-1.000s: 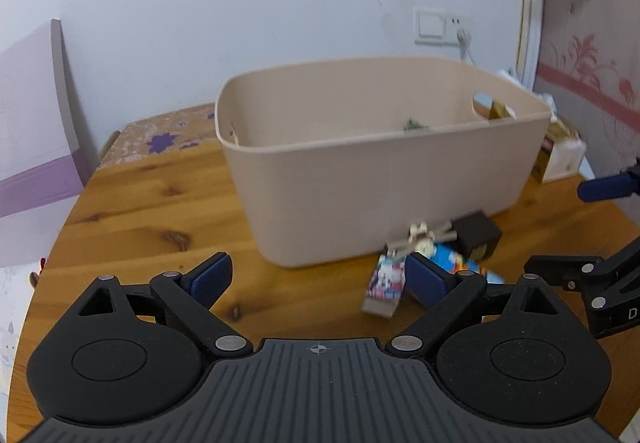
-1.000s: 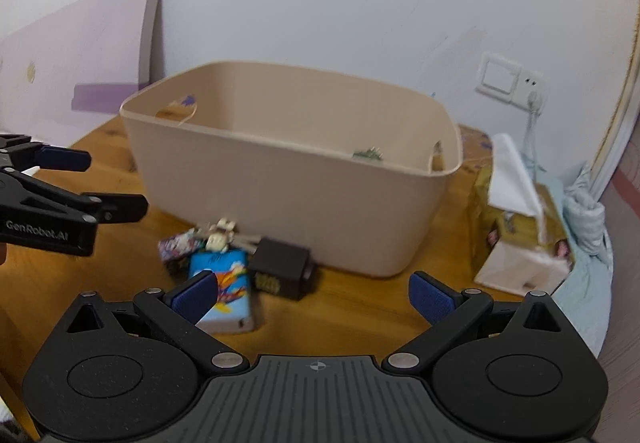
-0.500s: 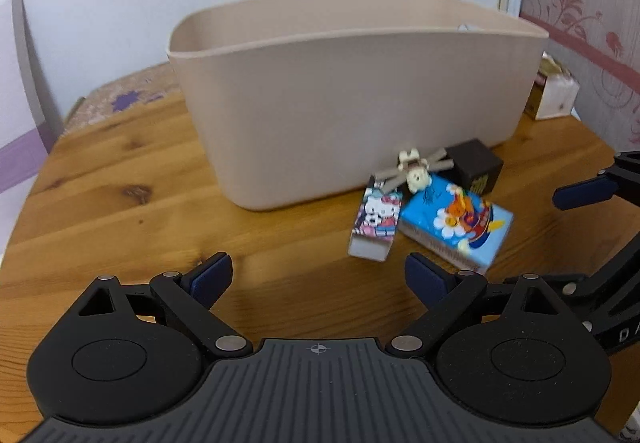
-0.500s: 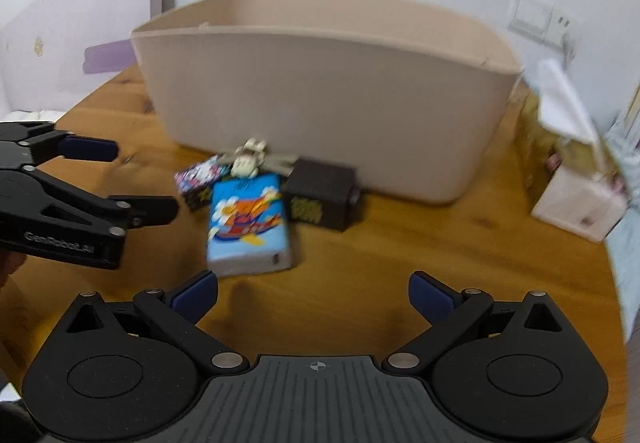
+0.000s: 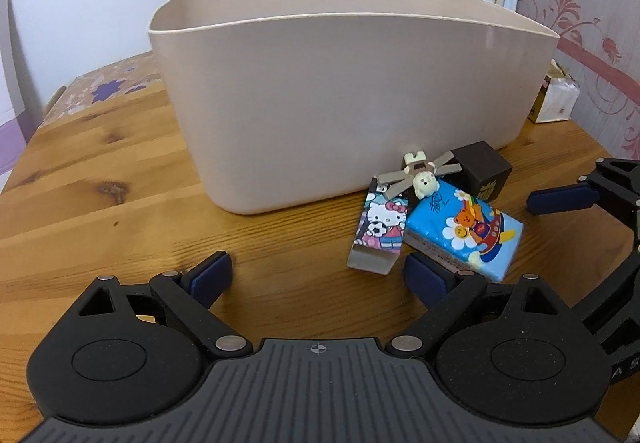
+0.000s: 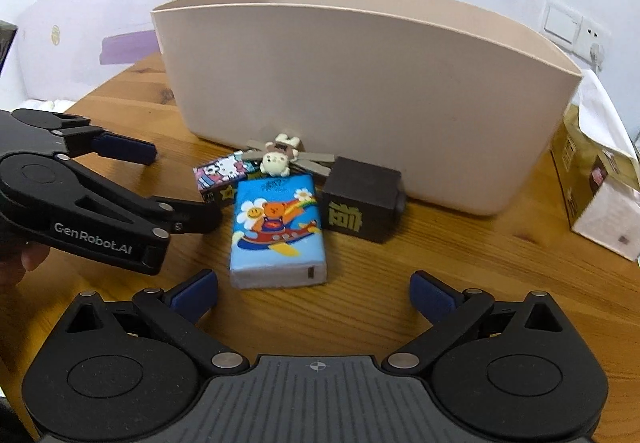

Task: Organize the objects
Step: 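Withdraw both tools from the bin toward the remaining items, then grasp the Hello Kitty blind box with the left tool while the right tool grasps the blue cartoon tissue pack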

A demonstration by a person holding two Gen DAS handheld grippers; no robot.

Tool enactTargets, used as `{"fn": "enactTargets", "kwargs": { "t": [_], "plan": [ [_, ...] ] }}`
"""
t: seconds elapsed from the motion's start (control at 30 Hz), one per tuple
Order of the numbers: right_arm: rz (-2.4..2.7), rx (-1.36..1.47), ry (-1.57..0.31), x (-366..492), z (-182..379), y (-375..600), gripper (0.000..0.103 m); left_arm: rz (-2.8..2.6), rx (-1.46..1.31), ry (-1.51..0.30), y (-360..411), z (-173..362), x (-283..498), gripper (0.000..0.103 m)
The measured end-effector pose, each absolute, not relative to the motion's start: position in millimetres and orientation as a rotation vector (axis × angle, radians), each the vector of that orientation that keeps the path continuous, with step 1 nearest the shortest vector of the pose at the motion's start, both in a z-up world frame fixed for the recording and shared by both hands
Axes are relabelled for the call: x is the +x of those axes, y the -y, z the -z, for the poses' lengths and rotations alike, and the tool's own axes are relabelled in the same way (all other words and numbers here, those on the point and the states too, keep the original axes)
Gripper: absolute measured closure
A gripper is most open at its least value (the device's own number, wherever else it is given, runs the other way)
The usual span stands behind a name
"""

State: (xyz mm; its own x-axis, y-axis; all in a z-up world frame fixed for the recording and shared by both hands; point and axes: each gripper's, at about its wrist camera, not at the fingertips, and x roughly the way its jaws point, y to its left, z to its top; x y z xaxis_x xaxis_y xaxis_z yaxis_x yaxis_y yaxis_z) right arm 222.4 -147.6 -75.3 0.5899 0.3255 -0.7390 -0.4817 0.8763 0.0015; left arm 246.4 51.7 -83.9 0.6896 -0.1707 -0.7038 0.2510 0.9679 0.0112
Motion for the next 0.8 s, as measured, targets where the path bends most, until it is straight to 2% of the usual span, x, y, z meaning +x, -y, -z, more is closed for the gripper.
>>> {"fn": "enactTargets", "kwargs": {
  "t": [0.13,0.27,0.73,0.8],
  "plan": [
    [-0.496,-0.199,-0.753,217.5,79.6,149.2,0.0,0.248,0.12,-0.791,-51.2,84.7,254.9,0.0],
    [-0.479,-0.184,-0.721,217.4,82.3,147.0,0.0,0.275,0.132,-0.826,-53.1,82.9,267.3,0.0],
    [-0.463,-0.172,-0.713,220.4,83.7,149.1,0.0,0.29,0.128,-0.773,-53.1,86.3,273.0,0.0],
    [-0.464,-0.169,-0.714,219.5,83.8,149.9,0.001,0.292,0.127,-0.763,-54.1,84.9,270.7,0.005]
  ]
}}
